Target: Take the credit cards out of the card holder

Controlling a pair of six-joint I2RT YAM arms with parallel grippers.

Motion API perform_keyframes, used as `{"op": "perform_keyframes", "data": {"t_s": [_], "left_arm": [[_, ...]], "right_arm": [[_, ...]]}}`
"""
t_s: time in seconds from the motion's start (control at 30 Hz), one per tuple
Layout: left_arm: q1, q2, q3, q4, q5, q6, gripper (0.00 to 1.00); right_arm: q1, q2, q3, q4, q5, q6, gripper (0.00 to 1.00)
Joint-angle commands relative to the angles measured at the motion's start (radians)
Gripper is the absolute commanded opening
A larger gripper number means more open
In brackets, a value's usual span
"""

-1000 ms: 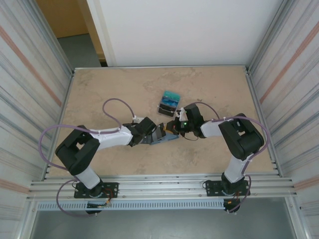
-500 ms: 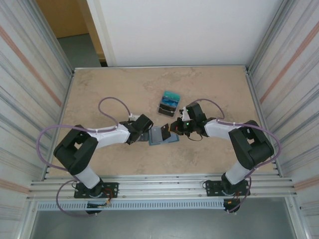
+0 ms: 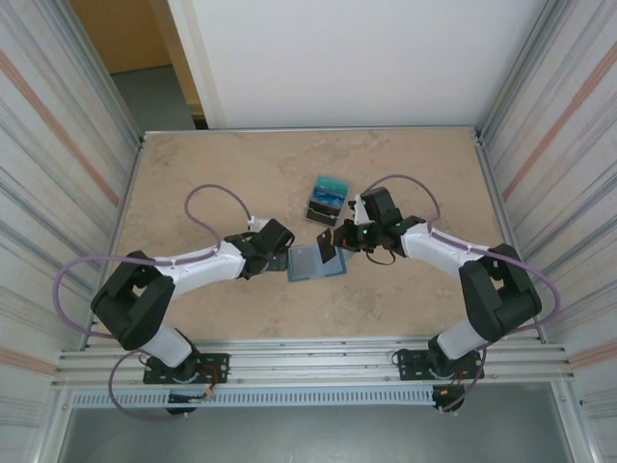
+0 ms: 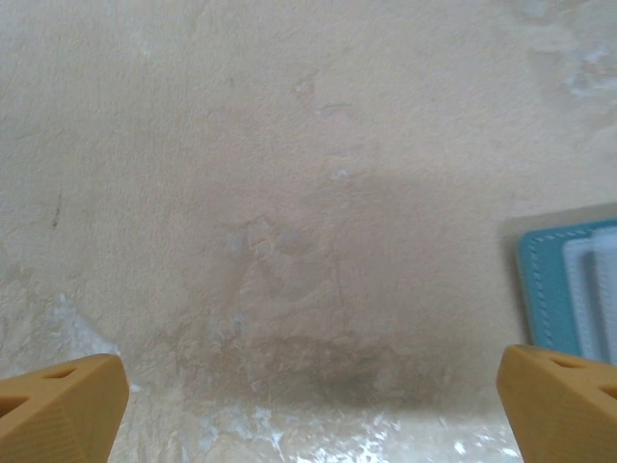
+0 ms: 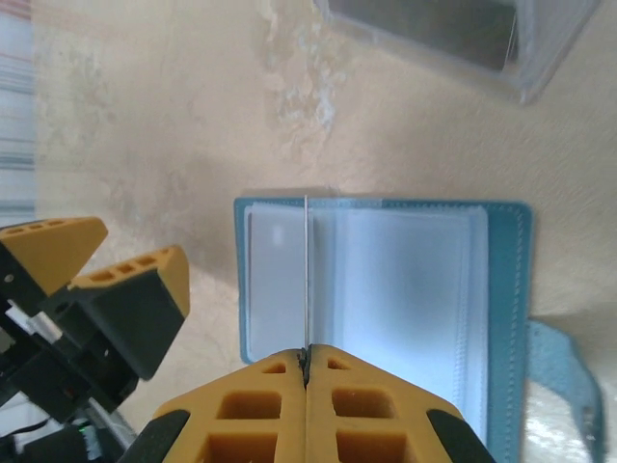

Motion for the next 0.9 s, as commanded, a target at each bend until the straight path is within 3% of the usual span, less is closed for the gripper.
{"op": "perform_keyframes", "data": {"t_s": [0.0, 0.23, 0.57, 0.87], "left_arm": [[-0.038, -0.012, 0.043, -0.038, -0.012, 0.022, 0.99], [-0.075, 0.046, 0.075, -0.034, 0.011, 0.006, 0.99], [-0.072, 0.111, 0.086, -0.043, 0.000, -0.001, 0.99], [-0.063, 0.151, 0.104, -0.070, -0.016, -0.012, 0.99]], "right_arm": [[-0.007, -0.043, 0.072, -0.123, 0.101, -0.146, 0.00], [-0.031, -0.009, 0.207, -0.199, 0.181, -0.350, 0.00], [-0.082, 0.151, 0.392, -0.204, 0.106, -0.640, 0.00], [-0.092, 0.273, 0.482, -0.169, 0.064, -0.789, 0.00]]}}
